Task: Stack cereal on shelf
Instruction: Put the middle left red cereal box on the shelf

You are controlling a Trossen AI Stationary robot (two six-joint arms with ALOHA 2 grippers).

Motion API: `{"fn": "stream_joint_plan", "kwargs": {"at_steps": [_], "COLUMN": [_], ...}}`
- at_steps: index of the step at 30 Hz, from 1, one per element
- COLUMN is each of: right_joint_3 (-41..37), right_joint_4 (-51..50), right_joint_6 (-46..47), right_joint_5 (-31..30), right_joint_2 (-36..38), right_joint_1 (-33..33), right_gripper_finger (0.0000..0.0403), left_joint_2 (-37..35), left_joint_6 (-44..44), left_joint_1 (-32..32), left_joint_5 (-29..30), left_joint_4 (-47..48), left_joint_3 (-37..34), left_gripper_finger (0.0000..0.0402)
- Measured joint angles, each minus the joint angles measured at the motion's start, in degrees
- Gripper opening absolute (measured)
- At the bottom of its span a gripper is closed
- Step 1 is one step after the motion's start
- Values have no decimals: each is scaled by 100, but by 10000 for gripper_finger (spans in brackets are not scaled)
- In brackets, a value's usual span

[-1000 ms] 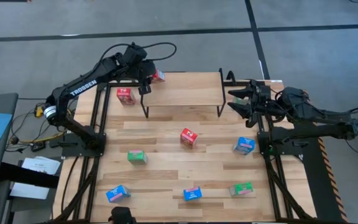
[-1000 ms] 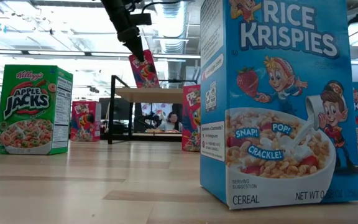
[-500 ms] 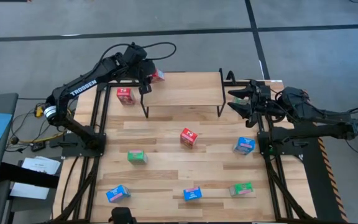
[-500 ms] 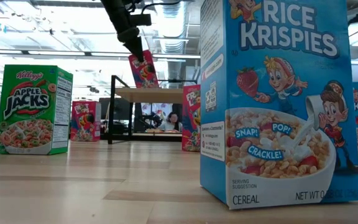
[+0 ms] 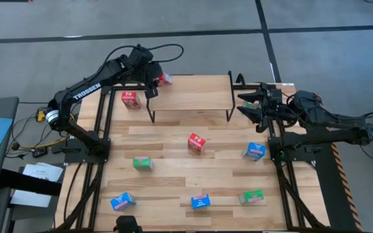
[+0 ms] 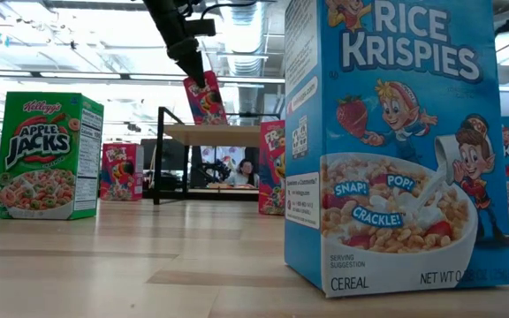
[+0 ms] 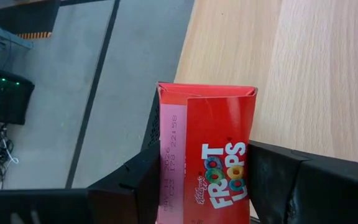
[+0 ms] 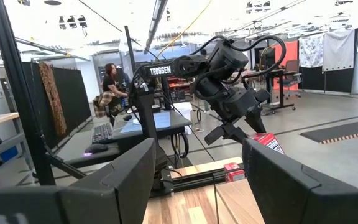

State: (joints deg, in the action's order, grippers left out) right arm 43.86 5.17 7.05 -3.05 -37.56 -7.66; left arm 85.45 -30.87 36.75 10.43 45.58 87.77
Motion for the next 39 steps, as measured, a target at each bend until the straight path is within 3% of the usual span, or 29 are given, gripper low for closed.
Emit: {"fn": "stream_joint_plan", "kwargs": {"at_steps": [13, 27, 39], "right_joint_3": [0, 0, 0], "right_joint_4": [0, 1, 2], "right_joint_6": [-2, -2, -4], "right_joint_5": [0, -2, -4], "right_joint_2": [0, 0, 0], "right_joint_1": [0, 0, 0], "right_gripper_finger": [265, 265, 265], "left_joint_2": [-2, -5, -10], "left_joint_6": [-13, -251, -45], "left_joint_1": [0, -1, -4], "left_joint_5": [-15, 418, 341], "left_joint_4": [0, -170, -120], "left_joint_3": [0, 0, 0], "left_gripper_finger": [223, 225, 224]}}
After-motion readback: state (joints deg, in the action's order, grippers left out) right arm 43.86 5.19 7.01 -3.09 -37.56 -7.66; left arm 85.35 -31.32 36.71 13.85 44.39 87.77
